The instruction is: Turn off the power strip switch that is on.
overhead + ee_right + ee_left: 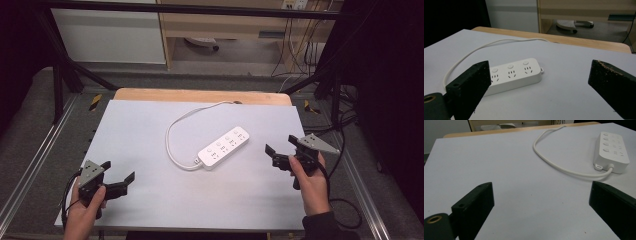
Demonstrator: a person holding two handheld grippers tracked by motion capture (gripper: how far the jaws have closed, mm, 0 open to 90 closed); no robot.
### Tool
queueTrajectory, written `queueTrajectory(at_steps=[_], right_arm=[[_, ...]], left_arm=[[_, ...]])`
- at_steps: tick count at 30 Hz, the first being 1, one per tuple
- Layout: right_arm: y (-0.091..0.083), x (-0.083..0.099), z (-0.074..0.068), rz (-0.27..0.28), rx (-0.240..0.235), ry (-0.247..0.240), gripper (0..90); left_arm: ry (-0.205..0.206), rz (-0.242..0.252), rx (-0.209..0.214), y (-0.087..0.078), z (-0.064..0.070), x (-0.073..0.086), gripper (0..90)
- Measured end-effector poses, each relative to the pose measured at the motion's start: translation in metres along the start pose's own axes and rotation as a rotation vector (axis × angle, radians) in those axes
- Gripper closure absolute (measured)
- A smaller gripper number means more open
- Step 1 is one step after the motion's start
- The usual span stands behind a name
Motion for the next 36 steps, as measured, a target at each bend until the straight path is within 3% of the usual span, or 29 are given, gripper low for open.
queueTrajectory(at_steps=[9, 18, 36], right_arm=[[-0.023, 0.016, 0.011, 0.014, 0.021, 0.024, 5.0], [-0.035, 0.036, 0.015, 0.002, 0.024, 0.036, 5.0], [-0.024, 0.073, 0.006, -0.089, -0.003, 0.010, 4.8]], left_arm=[[-0.008, 0.004, -0.004, 0.000, -0.001, 0.000, 5.9], [-0.006, 0.004, -0.004, 0.000, -0.002, 0.000, 5.9], [-0.004, 0.001, 0.000, 0.000, -0.001, 0.000, 5.9]])
Point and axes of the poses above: each handheld gripper's, and its own axes: y roughly forward along the jaws, x roughly out of its underside, z roughly to its right, the point moved 6 cm from there along y, roughly forward along the jaws
